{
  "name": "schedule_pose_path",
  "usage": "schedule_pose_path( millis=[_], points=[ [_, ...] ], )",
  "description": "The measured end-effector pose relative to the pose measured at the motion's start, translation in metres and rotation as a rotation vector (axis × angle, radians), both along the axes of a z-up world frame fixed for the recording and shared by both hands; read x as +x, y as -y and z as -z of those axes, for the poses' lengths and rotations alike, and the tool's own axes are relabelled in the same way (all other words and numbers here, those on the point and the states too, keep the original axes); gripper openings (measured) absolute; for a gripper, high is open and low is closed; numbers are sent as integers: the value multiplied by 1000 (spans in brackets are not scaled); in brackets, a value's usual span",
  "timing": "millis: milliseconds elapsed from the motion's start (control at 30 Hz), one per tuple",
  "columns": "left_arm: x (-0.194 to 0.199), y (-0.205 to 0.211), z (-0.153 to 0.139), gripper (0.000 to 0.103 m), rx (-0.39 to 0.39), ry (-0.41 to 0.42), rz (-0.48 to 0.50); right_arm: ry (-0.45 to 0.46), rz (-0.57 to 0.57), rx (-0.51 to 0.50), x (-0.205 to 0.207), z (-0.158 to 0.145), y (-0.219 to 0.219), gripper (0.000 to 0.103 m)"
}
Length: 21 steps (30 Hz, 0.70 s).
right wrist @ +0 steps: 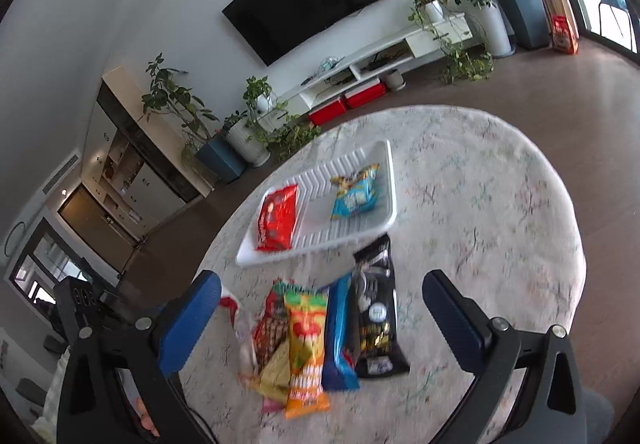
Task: Organize snacks
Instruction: 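Move both tools back toward the remaining snack pile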
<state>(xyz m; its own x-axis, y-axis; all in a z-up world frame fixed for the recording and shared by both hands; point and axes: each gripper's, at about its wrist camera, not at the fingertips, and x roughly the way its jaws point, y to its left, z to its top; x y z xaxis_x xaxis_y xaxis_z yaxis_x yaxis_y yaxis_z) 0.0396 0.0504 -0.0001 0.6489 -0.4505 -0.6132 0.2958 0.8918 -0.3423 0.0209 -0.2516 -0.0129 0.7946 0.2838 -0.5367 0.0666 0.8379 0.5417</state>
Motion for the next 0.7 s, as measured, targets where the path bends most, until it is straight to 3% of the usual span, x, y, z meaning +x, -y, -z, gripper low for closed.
schedule_pose_path(
  millis=[100,233,367,533,700],
  points=[
    [-15,6,18,103,17,-48,40,-41,-12,-5,-20,16,-12,95],
    [-30,25,27,102,51,-65,86,-103,-18,-98,-25,26,-25,84],
    [-31,31,25,102,41,-60,110,-93,-29,-112,-24,26,-31,79],
    [-18,18,23,102,0,-79,88,-85,-71,-164,-12,23,-51,65],
    [-9,5,24,102,-19,-100,66,-80,-102,-202,7,24,-65,62]
  ],
)
